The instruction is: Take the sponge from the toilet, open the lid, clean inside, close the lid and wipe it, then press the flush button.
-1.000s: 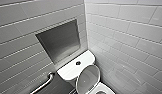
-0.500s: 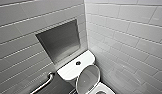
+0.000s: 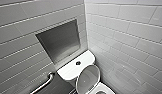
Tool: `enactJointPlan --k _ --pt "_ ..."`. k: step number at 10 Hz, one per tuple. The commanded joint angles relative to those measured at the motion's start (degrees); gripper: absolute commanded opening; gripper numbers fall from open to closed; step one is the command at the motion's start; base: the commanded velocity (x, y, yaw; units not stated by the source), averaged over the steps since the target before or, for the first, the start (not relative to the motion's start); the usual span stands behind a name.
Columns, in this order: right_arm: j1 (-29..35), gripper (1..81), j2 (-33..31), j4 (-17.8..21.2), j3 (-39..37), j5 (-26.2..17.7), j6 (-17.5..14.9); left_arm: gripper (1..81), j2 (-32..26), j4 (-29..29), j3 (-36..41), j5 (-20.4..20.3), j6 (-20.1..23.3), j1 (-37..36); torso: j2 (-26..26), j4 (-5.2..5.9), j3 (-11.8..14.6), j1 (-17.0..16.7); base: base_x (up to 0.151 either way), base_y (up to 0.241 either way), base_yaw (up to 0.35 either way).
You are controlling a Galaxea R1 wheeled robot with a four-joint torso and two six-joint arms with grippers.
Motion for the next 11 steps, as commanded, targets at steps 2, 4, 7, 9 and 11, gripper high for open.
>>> enactJointPlan --k 2,4,7,9,11 --pt "3.77 1.0 -15.28 15.99 27.93 7.34 -18.30 81.1 -0.38 -0.66 -0.34 4.09 0.39 -0.82 0.00 0.00 0.00 0.00 0.000 0.000 0.000" --pt "5.16 1.0 -17.03 14.40 30.55 13.14 -18.92 81.1 -0.38 -0.66 -0.34 4.09 0.39 -0.82 0.00 0.00 0.00 0.00 0.000 0.000 0.000" --pt "11.92 1.0 -21.35 15.18 36.90 13.50 -18.92 81.1 -0.11 -0.66 -0.34 4.00 0.39 -0.82 0.00 0.00 0.00 0.00 0.000 0.000 0.000" --pt "18.86 1.0 -22.05 16.42 36.10 10.09 -18.40 81.1 -0.11 -0.66 -0.34 4.00 0.39 -0.82 0.00 0.00 0.00 0.00 0.000 0.000 0.000" --pt "25.55 1.0 -21.79 17.91 35.06 6.39 -18.22 81.1 -0.11 -0.66 -0.34 4.00 0.30 -0.90 0.00 0.00 0.00 0.00 0.000 0.000 0.000"
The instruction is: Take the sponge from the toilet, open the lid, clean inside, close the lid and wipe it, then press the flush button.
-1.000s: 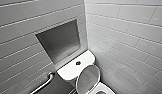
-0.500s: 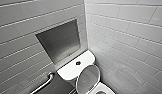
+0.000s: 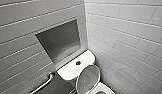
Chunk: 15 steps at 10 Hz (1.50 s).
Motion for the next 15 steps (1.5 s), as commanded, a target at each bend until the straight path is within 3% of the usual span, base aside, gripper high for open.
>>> enactJointPlan --k 1,4,8,10,13,15 --pt "11.17 1.0 -2.45 3.05 -1.64 -7.39 -0.77 81.1 -0.83 -0.74 -0.34 4.06 0.21 -0.82 -0.02 0.00 0.00 0.00 0.000 0.000 0.000" --pt "19.87 1.0 5.88 7.18 -13.74 -15.73 -0.68 81.1 -1.01 -0.83 -0.34 4.06 0.12 -0.82 0.02 0.00 -0.02 0.00 0.000 0.000 0.000" --pt "28.49 1.0 15.73 10.70 -26.94 -21.37 -0.42 81.1 -1.36 -0.92 -0.34 4.15 0.12 -0.82 0.05 0.00 -0.09 0.00 0.000 0.000 0.000" --pt "32.35 1.0 15.58 10.70 -27.22 -22.42 -0.51 81.1 -1.45 -0.92 -0.34 4.15 0.12 -0.82 0.05 0.00 -0.09 0.00 0.000 0.000 0.000" --pt "34.65 1.0 10.74 10.26 -18.61 -28.84 -0.51 81.1 -1.10 -0.92 -0.34 4.15 0.12 -0.73 0.06 0.00 -0.13 0.00 0.000 0.000 0.000" --pt "34.82 1.0 7.93 11.56 -15.79 -28.75 0.09 81.1 -1.19 -0.92 -0.34 4.15 0.12 -0.64 0.09 0.00 -0.13 0.02 0.000 0.000 0.000"
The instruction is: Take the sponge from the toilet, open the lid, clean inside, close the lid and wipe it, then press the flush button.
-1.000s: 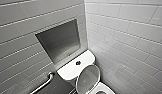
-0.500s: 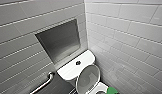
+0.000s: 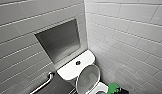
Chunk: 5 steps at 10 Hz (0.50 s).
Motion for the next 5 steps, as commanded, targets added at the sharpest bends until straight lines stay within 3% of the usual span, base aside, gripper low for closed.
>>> enactJointPlan --k 1,3,5 --pt "7.34 1.0 -5.11 4.10 5.92 -5.01 2.96 81.1 -0.99 -0.65 -0.34 4.15 0.10 -0.65 0.00 0.00 0.00 0.00 0.000 0.000 0.000" --pt "6.65 1.0 -2.57 5.07 1.70 -4.92 6.65 81.1 -0.82 -0.65 -0.34 4.15 0.10 -0.56 0.00 0.00 -0.02 0.02 0.000 0.000 0.000" --pt "7.16 1.0 -1.25 3.26 1.86 -2.81 5.95 81.1 -0.90 -1.00 -0.34 4.06 0.10 -0.47 0.00 0.00 -0.02 0.02 0.000 0.000 0.000"
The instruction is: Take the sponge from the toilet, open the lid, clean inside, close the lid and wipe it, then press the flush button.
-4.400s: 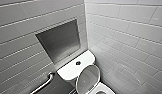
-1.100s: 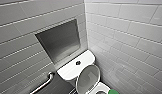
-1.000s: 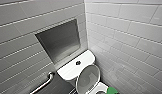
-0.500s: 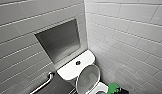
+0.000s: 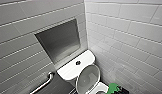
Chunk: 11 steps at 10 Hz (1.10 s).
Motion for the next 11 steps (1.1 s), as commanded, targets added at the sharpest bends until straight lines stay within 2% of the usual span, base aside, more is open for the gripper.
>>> enactJointPlan --k 1,3,4,5,7,8,9,10,11 --pt "7.50 1.0 1.69 -1.90 -1.11 -1.09 2.23 81.1 -0.93 -0.92 -0.34 4.11 0.12 -0.51 0.00 0.00 0.00 0.00 0.000 0.000 0.000" --pt "9.00 1.0 6.69 -2.33 -7.42 -1.78 2.41 81.1 -1.02 -1.01 -0.34 4.11 0.12 -0.51 0.00 0.00 0.00 0.00 0.000 0.000 0.000" --pt "9.09 1.0 7.93 -2.60 -9.81 -1.88 2.41 81.1 -1.11 -1.01 -0.34 4.11 0.12 -0.42 0.00 0.00 -1.45 0.00 0.000 0.000 0.000" --pt "9.53 1.0 8.28 -2.51 -10.69 -1.79 2.41 81.1 -1.11 -1.09 -0.34 4.11 0.12 -0.42 0.00 0.00 -5.41 0.00 0.000 0.000 0.000" --pt "11.01 1.0 8.54 -2.78 -10.61 -1.87 2.41 81.1 -0.93 -1.01 -0.34 3.69 0.12 -0.42 0.00 0.00 -6.99 0.00 0.000 0.000 0.000" --pt "12.16 1.0 8.55 -2.51 -10.52 -1.87 2.49 81.1 -0.93 -1.01 -0.34 3.14 0.12 -0.33 0.00 0.00 -8.96 0.00 0.000 0.000 0.000" --pt "13.56 1.0 8.81 -2.78 -10.25 -1.88 2.41 81.1 -1.02 -1.09 -0.34 3.06 0.12 -0.33 0.02 0.00 -5.09 0.00 0.000 0.000 0.000" --pt "15.57 1.0 9.07 -2.95 -9.99 -2.31 2.41 81.1 -1.02 -1.09 -0.34 3.06 0.12 -0.33 0.05 0.00 -6.86 0.02 0.000 0.000 0.000" --pt "17.17 1.0 9.77 -3.13 -9.56 -3.62 2.33 81.1 -0.84 -1.09 -0.34 3.06 0.12 -0.33 0.06 0.00 -7.45 0.04 0.000 0.000 0.000"
